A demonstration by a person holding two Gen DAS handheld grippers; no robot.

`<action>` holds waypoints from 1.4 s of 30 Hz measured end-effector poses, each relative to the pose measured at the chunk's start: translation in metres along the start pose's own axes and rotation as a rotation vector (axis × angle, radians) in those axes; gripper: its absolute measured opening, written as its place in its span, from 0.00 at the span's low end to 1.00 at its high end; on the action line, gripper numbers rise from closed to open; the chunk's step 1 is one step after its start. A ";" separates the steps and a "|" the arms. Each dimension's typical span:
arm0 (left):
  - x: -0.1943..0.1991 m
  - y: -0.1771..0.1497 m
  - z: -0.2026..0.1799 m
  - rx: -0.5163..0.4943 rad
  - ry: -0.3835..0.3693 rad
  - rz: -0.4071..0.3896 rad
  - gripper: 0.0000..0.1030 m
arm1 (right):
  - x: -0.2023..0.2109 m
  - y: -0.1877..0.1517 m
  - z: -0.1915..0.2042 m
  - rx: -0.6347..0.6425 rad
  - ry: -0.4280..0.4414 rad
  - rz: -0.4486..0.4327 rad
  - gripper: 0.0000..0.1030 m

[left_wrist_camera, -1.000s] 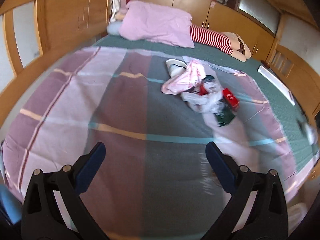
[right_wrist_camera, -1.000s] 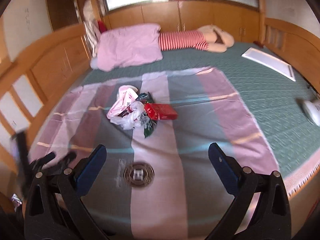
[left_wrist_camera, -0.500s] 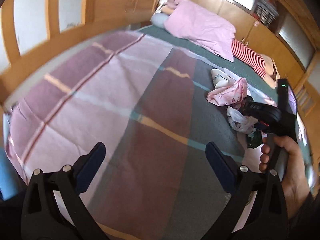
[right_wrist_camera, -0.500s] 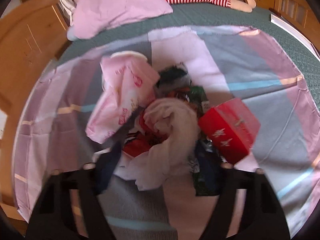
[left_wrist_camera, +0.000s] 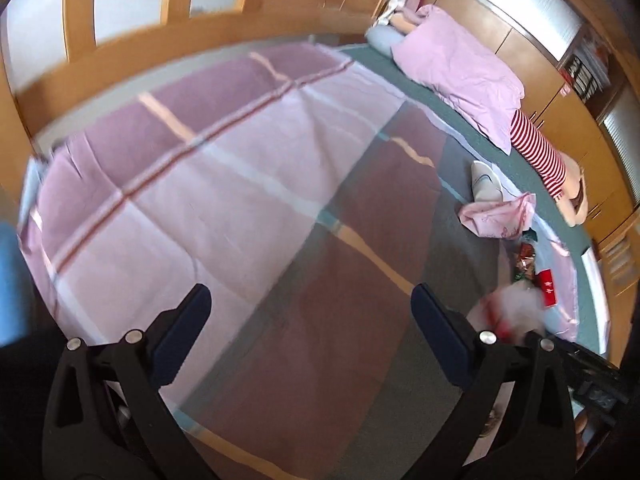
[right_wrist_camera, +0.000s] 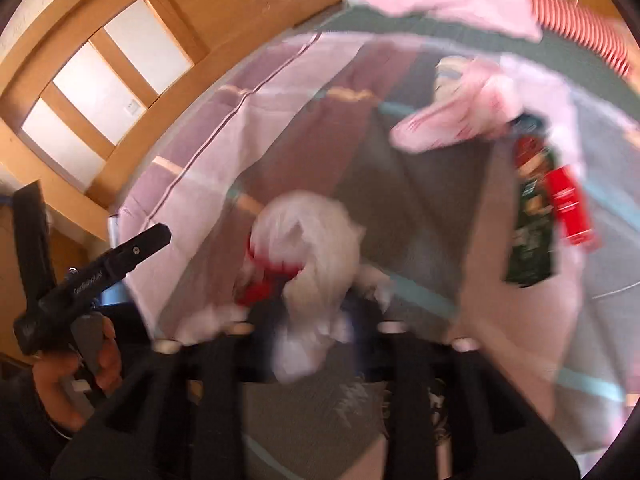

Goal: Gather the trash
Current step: 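Grasp the white plastic bag with the left tool while the right tool grasps the red box, then carry the white bag and red box over the wastebasket and open both tools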

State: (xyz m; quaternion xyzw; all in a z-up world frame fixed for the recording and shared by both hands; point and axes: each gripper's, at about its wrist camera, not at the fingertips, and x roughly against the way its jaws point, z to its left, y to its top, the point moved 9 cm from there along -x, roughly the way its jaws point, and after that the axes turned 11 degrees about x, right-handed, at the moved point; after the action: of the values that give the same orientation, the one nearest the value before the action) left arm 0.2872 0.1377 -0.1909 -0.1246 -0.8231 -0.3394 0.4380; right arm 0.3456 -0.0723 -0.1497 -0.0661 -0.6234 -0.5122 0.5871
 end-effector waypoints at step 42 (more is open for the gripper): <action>0.083 -0.110 -0.107 -0.507 -0.612 0.134 0.30 | 0.227 -0.141 -0.013 -0.299 -0.306 -0.311 0.21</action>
State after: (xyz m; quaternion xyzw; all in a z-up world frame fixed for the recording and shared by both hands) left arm 0.2516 -0.0229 -0.1321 -0.3773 -0.7957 -0.4495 0.1495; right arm 0.1893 -0.2651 -0.0503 -0.1323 -0.6249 -0.6668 0.3838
